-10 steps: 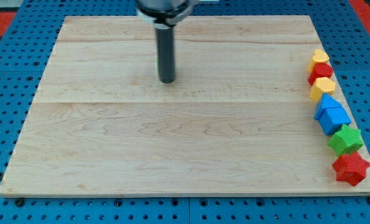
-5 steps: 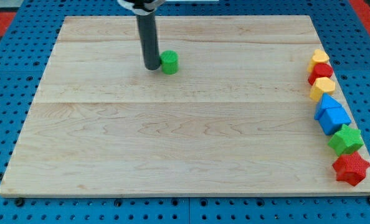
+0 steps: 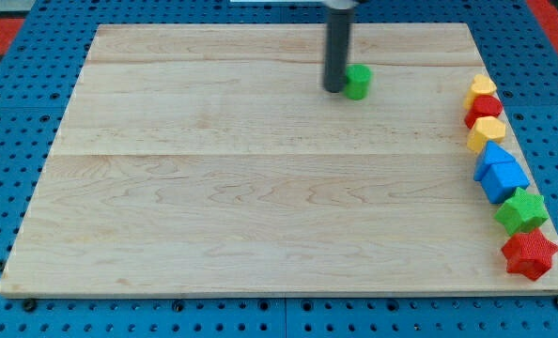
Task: Place the green circle at the top of the heart
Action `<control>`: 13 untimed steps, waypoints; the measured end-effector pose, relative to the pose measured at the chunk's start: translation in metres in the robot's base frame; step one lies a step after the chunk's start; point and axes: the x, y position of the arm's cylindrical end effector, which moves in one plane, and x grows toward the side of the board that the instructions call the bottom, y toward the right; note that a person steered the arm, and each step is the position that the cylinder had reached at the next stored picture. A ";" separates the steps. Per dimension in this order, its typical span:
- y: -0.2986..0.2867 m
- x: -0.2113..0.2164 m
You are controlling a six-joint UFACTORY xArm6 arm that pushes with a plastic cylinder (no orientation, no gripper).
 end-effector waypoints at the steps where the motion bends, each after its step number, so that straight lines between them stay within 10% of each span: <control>1: 0.022 -0.005; 4: -0.023 -0.027; 13: 0.110 -0.041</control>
